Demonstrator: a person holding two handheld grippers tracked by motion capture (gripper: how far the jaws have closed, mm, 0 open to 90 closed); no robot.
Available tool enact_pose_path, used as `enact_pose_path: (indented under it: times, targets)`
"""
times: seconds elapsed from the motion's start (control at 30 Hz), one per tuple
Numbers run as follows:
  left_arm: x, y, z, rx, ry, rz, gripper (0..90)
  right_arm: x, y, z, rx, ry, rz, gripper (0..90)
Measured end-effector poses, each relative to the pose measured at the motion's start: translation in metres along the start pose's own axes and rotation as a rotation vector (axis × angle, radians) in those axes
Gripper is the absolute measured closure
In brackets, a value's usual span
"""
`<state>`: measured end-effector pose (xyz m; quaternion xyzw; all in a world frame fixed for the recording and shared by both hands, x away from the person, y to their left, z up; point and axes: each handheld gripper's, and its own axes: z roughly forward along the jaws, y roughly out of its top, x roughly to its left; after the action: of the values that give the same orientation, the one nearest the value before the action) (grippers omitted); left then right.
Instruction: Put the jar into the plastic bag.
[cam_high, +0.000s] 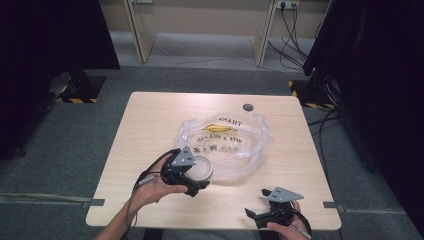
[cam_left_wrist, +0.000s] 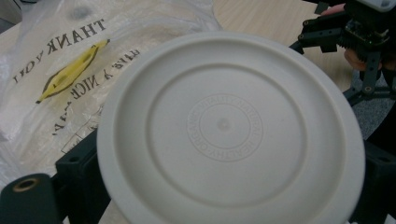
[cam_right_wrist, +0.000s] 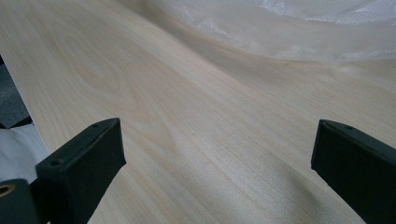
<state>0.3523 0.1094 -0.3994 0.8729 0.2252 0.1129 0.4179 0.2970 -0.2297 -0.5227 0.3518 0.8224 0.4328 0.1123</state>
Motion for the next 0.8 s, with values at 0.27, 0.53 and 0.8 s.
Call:
enact_pose_path:
  times: [0.27, 0.53, 0.8]
  targets:
    - [0.010, 0.023, -0.005, 0.005, -0.004, 0.010, 9.4, 0.000, 0.000, 0.000, -0.002, 0.001, 0.001, 3.0]
    - [0.020, 0.046, -0.003, 0.012, -0.003, 0.015, 9.5, 0.000, 0.000, 0.000, -0.001, 0.004, 0.000, 3.0]
    - [0.033, 0.067, 0.011, 0.028, -0.006, 0.001, 9.5, 0.000, 0.000, -0.001, -0.003, 0.005, 0.001, 3.0]
